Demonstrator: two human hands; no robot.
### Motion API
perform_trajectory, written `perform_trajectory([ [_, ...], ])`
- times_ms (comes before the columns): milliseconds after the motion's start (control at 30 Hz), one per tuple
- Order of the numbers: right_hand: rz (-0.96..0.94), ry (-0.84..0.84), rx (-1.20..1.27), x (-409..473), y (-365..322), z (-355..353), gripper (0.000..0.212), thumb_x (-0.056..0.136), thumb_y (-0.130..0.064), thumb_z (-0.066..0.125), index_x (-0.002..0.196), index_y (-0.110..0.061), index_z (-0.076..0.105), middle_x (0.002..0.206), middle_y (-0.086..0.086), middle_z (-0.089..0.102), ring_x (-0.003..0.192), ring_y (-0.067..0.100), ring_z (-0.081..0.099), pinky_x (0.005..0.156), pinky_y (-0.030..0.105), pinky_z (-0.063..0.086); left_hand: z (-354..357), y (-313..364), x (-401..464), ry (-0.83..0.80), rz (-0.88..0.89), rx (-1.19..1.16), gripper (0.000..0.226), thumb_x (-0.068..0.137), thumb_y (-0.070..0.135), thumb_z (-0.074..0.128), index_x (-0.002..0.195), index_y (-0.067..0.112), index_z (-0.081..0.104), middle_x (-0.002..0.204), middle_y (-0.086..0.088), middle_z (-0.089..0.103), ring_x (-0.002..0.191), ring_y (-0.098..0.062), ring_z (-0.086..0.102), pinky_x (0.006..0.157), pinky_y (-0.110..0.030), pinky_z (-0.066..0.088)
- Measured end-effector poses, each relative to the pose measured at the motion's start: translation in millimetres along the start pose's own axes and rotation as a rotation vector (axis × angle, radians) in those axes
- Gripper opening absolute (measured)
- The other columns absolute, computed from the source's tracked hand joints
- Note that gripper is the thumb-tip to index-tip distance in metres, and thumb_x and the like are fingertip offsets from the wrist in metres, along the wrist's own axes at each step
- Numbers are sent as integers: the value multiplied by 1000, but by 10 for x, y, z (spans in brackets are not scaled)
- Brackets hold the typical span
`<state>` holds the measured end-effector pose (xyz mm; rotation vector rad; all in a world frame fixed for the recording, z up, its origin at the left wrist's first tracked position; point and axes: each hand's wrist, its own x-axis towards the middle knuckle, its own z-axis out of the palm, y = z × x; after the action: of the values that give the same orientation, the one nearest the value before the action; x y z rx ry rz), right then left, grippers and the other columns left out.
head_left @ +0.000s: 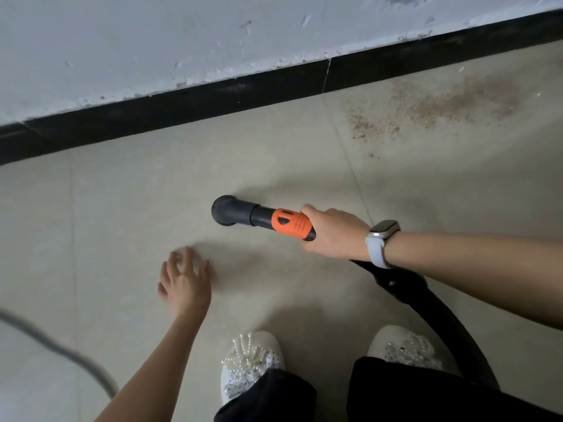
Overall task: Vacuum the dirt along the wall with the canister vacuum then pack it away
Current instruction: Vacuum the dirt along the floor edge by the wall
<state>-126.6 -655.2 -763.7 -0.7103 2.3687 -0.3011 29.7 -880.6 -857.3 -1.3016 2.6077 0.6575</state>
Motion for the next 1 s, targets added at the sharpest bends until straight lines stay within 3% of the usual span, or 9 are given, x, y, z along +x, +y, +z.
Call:
perform_trajectory([
  [100,-131,-100,-103,-168,27,168,24,81,-26,53,94,-23,32,59,-7,39,48,12,38,44,29,23,17,-183,-40,-54,-64,84,57,92,42,51,142,26,30,156,-7,13,143,-25,6,111,-50,11],
  [233,-228,-199,-154,-353,189,249,24,82,-29,54,99,-27,37,65,-7,44,56,19,44,47,30,26,18,-226,-48,-56,-57,112,56,88,43,55,137,27,35,153,-8,18,140,-28,10,109,-53,16],
  [300,-168,-169,-141,-407,343,177,25,81,-31,56,97,-30,37,63,-8,42,59,20,44,48,30,26,41,-144,-47,-80,-24,129,58,88,43,56,140,27,34,155,-7,16,142,-26,8,111,-52,13],
  [467,90,-78,-32,-666,810,20,24,79,-30,55,91,-31,34,62,-6,47,55,16,46,46,28,28,186,298,-137,-187,258,214,61,90,45,54,144,27,32,157,-4,10,144,-23,1,114,-52,7],
  [600,117,-162,-26,-1098,1146,84,27,81,-28,58,94,-33,35,70,-5,53,62,20,51,54,29,37,306,674,-207,-291,448,296,64,92,48,49,147,30,23,159,-2,1,145,-24,-7,114,-53,1],
  [767,198,-207,-8,-1634,1468,190,28,81,-30,59,104,-29,44,78,-8,54,67,16,52,58,26,36,431,1069,-292,-353,621,374,65,92,49,48,148,29,21,159,-3,0,145,-25,-7,115,-52,4],
  [900,271,-146,11,-1791,1631,262,31,82,-31,59,110,-27,46,79,-6,54,66,17,52,58,26,35,537,1323,-347,-393,730,446,67,92,51,47,148,28,19,159,-4,0,145,-26,-7,115,-51,7],
  [1000,379,-31,18,-1814,1874,206,34,83,-32,59,114,-25,46,90,1,64,78,24,60,63,30,42,592,1497,-366,-411,807,478,69,92,50,47,149,27,16,159,-5,-1,145,-27,-7,115,-50,6],
])
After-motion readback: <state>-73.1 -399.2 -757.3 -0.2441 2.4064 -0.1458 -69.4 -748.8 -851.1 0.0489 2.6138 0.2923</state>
